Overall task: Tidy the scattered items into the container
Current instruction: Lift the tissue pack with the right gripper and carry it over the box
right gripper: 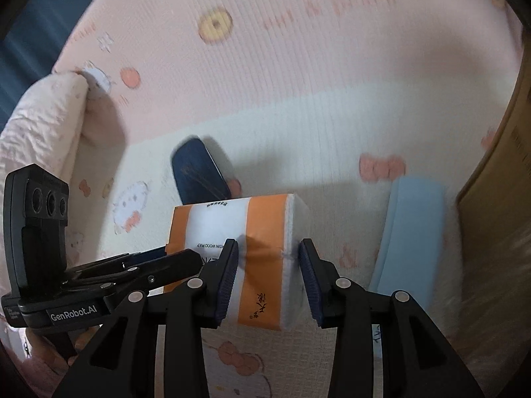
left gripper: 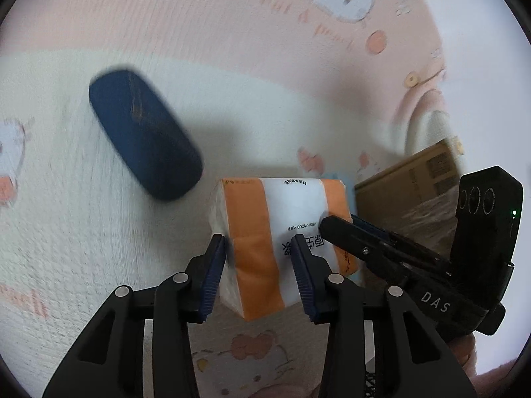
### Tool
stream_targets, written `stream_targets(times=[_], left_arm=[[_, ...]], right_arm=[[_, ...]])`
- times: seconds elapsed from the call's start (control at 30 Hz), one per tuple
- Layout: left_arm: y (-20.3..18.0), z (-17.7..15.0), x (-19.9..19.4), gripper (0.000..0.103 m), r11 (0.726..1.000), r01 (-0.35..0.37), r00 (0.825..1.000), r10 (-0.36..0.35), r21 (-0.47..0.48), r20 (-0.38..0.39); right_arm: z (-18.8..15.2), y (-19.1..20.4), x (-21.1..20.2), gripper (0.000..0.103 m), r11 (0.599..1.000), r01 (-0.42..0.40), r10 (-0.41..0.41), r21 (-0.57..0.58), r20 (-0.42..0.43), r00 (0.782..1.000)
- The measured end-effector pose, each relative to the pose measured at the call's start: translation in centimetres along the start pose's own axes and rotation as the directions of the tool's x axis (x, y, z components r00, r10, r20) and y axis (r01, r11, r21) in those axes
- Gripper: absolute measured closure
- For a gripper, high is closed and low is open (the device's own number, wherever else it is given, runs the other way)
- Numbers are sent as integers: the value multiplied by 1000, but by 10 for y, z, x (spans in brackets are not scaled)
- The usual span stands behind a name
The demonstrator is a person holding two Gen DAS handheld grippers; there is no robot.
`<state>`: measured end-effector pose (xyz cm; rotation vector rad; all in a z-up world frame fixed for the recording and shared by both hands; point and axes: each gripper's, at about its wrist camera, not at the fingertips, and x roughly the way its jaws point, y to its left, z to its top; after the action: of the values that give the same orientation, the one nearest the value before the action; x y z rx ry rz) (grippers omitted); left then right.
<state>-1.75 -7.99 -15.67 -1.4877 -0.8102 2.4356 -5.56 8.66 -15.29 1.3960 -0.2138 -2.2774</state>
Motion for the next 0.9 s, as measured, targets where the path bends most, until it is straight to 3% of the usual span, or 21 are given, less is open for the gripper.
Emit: stream_targets(times=[0.3,0.57,0.77,0.9], left_arm=[[-60,14,-52,59,990,21,987,-42,137,153],[-123,23,-60,59,969,73,980,-113,234,164],[-179,36,-70,59,937,125,960,-197,326,199],[-217,43,-65,59,912,175,948,-258,370,188]], right_arm=[[19,16,-75,67,997,42,-32,-60,159,987],[24,8,-138,67,986,149,-128,-67,249,960],[33,-4,-191,67,970,231,-193,-74,339,921],[37,-32,-223,67,973,232,-211,-14,371,904]])
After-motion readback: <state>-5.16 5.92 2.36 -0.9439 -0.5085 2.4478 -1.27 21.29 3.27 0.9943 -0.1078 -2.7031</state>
